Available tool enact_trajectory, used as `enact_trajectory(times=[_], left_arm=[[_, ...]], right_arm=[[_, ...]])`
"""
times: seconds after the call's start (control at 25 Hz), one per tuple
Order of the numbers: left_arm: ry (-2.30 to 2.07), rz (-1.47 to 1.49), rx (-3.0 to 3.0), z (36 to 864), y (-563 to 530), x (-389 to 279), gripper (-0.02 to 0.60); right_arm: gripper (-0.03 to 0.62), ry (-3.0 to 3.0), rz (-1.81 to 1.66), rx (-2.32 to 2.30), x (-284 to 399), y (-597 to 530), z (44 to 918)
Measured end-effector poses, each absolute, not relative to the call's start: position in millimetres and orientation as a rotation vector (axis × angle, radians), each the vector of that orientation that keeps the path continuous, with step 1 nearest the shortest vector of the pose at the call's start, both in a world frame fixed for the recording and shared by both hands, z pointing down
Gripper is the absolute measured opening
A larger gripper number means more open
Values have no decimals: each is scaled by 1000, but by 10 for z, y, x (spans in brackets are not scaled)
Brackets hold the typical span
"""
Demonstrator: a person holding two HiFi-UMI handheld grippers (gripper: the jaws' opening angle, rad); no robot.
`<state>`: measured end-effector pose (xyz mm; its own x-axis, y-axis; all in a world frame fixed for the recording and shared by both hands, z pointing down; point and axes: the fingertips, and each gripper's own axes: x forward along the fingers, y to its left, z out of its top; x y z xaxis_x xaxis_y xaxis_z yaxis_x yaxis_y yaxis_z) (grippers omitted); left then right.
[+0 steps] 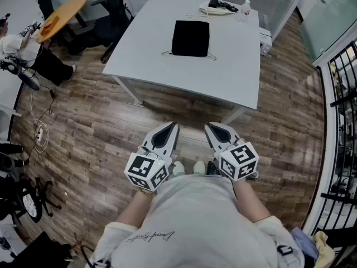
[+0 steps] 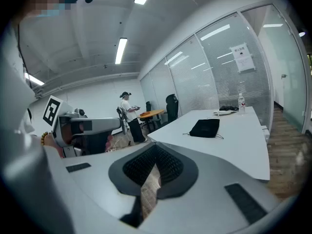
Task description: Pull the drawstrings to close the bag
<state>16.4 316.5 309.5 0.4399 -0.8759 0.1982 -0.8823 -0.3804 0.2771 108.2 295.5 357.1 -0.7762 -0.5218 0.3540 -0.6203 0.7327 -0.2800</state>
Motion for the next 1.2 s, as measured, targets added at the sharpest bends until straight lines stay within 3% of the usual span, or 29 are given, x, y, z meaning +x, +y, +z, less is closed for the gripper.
enact_trajectory(times=[1.2], left_arm=[[-1434, 86, 2389, 3242, 3176, -343, 11]], right_arm=[[23, -2699, 588, 992, 558, 3021, 3536]])
